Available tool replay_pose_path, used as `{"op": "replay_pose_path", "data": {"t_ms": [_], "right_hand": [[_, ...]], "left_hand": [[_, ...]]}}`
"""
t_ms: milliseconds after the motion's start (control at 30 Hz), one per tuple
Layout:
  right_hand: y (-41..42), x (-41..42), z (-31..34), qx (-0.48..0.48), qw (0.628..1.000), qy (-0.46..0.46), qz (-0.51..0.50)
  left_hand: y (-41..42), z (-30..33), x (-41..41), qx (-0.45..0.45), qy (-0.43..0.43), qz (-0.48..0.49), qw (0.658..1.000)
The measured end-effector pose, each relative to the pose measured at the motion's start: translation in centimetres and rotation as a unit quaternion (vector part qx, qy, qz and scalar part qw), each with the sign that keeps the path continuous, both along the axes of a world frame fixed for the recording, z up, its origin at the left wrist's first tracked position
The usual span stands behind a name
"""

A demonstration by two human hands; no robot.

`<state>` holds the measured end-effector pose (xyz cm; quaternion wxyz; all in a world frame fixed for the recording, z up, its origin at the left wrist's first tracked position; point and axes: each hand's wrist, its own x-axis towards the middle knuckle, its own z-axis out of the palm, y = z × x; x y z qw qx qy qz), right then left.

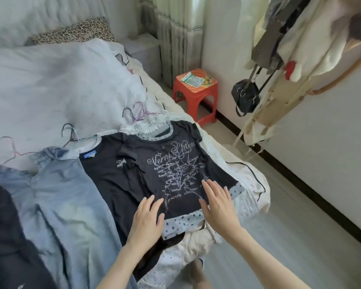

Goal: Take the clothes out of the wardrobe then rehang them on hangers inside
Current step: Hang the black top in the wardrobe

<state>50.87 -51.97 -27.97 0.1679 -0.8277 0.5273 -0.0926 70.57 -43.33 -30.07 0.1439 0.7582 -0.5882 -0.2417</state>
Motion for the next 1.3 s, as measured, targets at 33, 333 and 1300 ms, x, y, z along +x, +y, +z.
{"op": "replay_pose_path", "data": {"t_ms": [33,333,1300], "right_hand": [[-1.4,0.4,-0.4,0.006,1.0,0.011,0.011],[-16.7,5.4,-4.2,0.031,0.996,0.042,0.072],[-46.1,21.3,-20.6,-0.033,0.975,0.161,0.147]], "left_hand": [[-1.0,-0.4,0.7,0.012,-0.003,0.003,1.0],[-13.2,-4.8,7.1,0.111,-0.057,0.036,0.992],[-37.3,-18.3,26.0,0.139,-0.16,0.093,0.973]]}}
